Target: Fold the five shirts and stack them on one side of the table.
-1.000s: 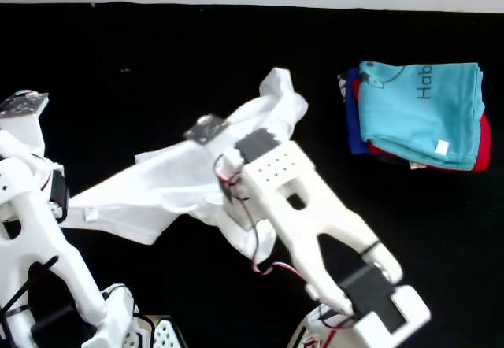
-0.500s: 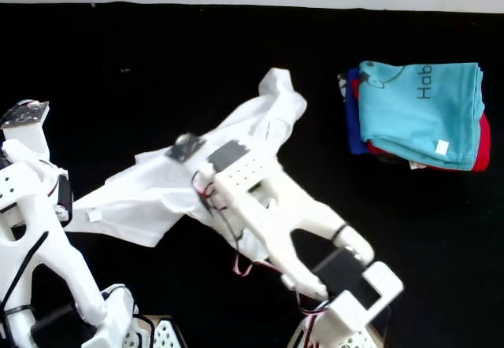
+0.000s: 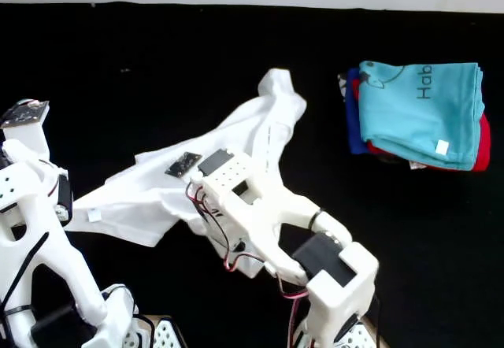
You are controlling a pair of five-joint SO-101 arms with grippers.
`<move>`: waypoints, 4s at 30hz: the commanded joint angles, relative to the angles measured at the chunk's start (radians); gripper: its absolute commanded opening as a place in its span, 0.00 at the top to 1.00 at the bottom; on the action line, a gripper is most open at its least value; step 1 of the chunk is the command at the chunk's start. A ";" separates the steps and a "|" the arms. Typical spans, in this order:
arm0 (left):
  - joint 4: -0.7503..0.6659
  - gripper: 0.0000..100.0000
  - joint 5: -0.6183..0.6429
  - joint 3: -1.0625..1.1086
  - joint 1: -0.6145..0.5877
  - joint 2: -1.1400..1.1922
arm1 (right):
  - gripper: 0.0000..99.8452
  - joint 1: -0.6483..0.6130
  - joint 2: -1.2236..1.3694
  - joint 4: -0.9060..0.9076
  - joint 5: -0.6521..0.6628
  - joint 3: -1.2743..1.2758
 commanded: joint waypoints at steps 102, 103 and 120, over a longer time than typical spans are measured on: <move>0.094 0.99 -0.009 0.012 0.077 -0.015 | 0.75 0.163 -0.082 -0.289 0.089 0.443; 0.094 0.99 -0.009 0.012 0.077 -0.015 | 0.77 0.163 -0.081 -0.288 0.089 0.443; 0.095 0.99 -0.009 0.019 0.079 -0.007 | 0.99 0.255 -0.229 -0.231 0.046 0.437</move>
